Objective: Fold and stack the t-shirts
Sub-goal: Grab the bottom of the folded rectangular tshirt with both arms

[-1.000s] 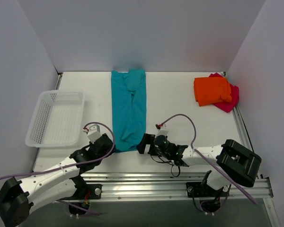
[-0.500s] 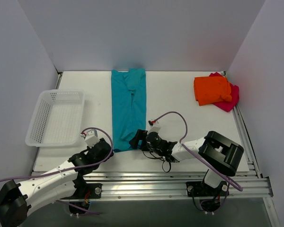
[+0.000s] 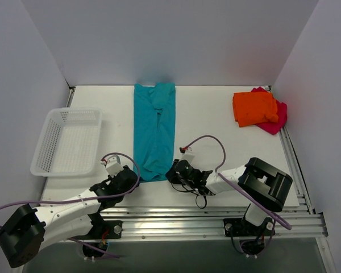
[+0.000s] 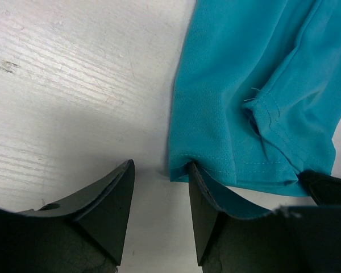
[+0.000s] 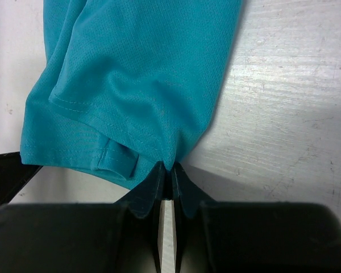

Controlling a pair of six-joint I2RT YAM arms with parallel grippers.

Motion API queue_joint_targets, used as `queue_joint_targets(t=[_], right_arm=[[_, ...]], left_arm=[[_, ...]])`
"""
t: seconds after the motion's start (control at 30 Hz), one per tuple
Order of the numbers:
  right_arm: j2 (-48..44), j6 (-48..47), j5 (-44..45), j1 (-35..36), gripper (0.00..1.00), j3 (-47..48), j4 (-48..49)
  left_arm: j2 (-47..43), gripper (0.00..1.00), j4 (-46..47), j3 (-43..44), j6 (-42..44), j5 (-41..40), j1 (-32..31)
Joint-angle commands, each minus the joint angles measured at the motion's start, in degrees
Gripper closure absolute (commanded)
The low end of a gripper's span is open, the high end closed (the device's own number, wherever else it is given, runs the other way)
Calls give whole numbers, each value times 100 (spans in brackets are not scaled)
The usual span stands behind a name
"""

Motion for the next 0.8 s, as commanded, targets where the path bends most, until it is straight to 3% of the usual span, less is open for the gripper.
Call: queue_joint_targets(t=[0.0,0.2,0.47,0.63,0.77], right_arm=[[35,14,252,40,100,46,-344],[167,5,279,40,100,90,-361],[413,-48,226,31,100,178,-309],[484,-100,164,5,100,222,-291],[545,-127,112,-65,100,213,-265]], left_arm=[[-40,48,228,170,-196,-262,-40],[-505,49,-26,91,-311,-402,-40],[-1112,49,-765,635,-127,-482,-58],[-1025,48,-608,601,-100,-543,-66],[-456,47,-90,417,-170,-455,-66]])
